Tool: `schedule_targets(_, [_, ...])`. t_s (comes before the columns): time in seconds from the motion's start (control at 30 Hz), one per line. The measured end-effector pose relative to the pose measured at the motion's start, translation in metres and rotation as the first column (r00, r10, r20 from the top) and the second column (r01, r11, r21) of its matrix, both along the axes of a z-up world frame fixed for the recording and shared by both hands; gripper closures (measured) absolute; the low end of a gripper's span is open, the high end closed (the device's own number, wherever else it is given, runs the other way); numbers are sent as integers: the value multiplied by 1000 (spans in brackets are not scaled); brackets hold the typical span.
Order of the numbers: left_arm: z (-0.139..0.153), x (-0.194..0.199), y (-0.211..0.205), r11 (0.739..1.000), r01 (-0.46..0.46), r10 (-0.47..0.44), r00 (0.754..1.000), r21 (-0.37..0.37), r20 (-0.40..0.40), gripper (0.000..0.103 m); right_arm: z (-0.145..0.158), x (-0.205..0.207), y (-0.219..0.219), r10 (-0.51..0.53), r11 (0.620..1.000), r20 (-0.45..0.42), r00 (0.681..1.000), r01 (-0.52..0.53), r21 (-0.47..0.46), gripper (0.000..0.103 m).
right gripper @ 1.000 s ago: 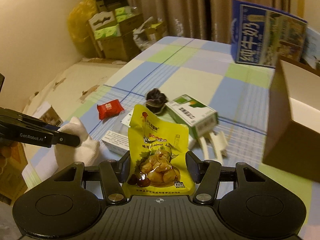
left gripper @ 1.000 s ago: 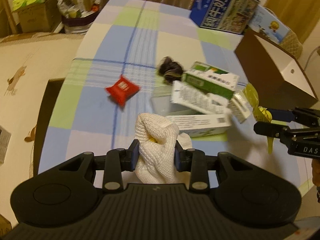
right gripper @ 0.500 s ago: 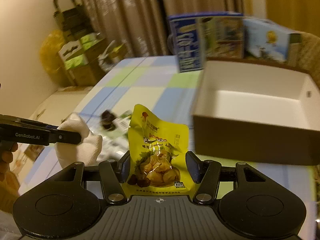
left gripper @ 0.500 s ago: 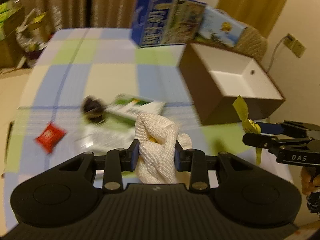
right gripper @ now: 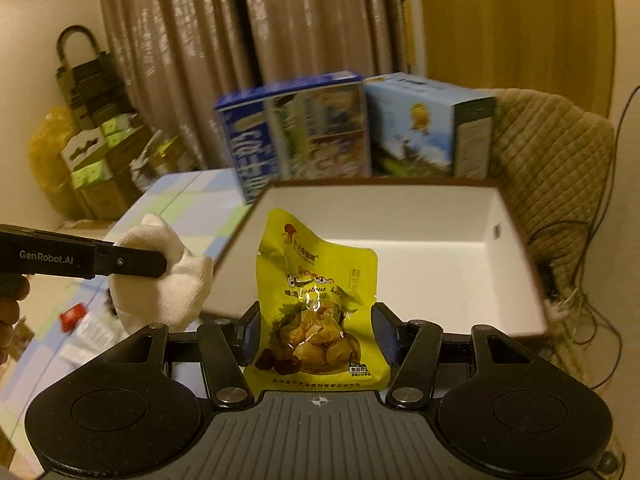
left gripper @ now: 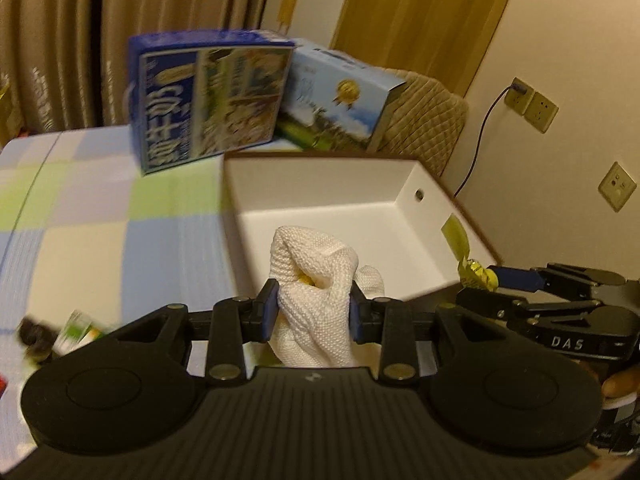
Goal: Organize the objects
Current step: 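Carry the cloth and pouch over the brown box with both tools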
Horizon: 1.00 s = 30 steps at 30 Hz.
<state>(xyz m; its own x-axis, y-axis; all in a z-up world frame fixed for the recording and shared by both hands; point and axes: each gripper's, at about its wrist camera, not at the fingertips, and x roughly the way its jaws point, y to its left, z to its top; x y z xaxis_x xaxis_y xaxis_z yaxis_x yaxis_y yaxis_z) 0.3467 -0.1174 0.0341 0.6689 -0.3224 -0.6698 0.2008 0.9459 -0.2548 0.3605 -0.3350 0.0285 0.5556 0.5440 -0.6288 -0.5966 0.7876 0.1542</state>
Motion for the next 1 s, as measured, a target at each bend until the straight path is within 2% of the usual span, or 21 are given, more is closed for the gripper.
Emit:
schedule_targets(0.2, [0,45,-40,1000,-4,4,1000,11,9,74,-1,47,-15,-29,999,6,1000,29,-18,49])
schedule_targets(0.33, [-10,73,-57,999,-29,29,1000,30,-5,74,-8,77,-15,-46,998,-6,999,46,-44,49])
schedule_targets(0.5, [-38,104,-70,997,-58,63,994,53,-88,74,-31,106,-12,-62,995,-49,997,58,-80,49])
schedule_targets(0.77, [-84,129,-87,996,-57,70,975,69,-211,72,-63,139,-3,-51,989,-121,991,34,-141,49])
schedule_targets(0.87, [-95,134,-94,994,-57,77,969,91,-236,70,-74,147,-4,-56,987,-152,987,32,-155,49])
schedule_targets(1.0, [-96,135,-98,994,-52,74,970,100,-233,59,-83,153,-9,-58,987,-180,982,29,-159,48])
